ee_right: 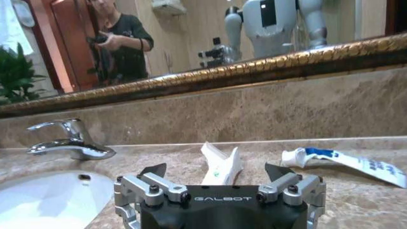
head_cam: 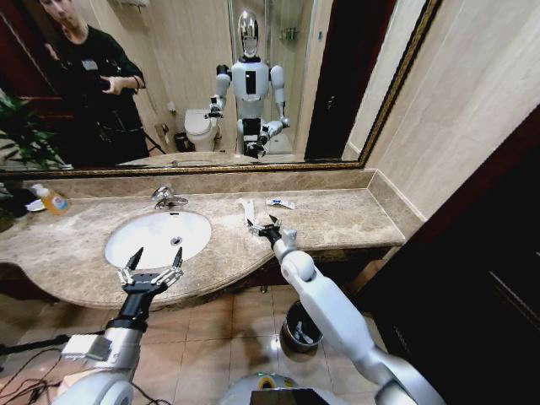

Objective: Pick up the trash from the sink and place it in the trash bin.

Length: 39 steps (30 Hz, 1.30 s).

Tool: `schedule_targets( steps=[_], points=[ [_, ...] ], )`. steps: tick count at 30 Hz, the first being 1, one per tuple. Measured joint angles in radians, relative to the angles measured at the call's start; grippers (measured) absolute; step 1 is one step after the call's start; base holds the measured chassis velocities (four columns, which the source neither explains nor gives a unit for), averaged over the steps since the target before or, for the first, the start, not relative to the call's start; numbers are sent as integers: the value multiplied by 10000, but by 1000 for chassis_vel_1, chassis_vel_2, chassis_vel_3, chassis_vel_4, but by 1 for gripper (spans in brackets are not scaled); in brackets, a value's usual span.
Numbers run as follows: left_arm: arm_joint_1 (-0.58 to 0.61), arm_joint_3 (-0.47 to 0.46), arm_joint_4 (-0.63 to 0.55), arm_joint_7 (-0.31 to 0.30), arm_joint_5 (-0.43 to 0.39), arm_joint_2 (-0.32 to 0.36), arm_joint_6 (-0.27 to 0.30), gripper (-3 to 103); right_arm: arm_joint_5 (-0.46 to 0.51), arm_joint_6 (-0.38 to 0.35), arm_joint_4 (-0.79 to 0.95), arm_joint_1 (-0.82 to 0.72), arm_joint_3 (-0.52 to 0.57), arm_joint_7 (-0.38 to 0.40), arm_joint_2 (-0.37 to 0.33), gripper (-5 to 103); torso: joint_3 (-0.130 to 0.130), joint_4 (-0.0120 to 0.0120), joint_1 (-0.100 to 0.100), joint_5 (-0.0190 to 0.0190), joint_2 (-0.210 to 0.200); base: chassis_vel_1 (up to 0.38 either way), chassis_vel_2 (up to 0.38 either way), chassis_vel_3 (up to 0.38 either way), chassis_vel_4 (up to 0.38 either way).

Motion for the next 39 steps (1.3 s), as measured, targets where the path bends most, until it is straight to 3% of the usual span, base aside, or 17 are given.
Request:
schedule_targets(
  steps=[8,16,23,29,32,33,39],
  points=[
    [0,0,0,0,0,1,0,100,110,-36,-976,446,-53,223,517,100,0,0,0,0,0,0,0,0,0],
    [0,0,0,0,0,0,0,100,513,-1178,-970,554,-282,1303,543,100,-1,0,-1,1,0,0,0,0,0],
    [0,0,0,0,0,0,0,100,789,-1239,-1095,674,-386,1317,519,103,-1,-1,-1,1,0,0,0,0,0],
    [0,0,0,0,0,1,0,100,813,-1168,-1240,733,-494,1305,613,84,-1,-1,-1,1,0,0,0,0,0],
    [0,0,1,0,0,1,0,100,819,-1078,-1354,763,-511,1291,683,81,-1,0,0,1,0,0,0,0,0],
    [0,0,0,0,0,0,0,100,822,-1026,-1459,798,-511,1281,747,73,-1,0,-1,1,0,0,0,0,0],
    [0,0,0,0,0,1,0,100,793,-946,-1607,865,-487,1252,834,61,-1,0,-1,1,0,0,0,0,0]
  ],
)
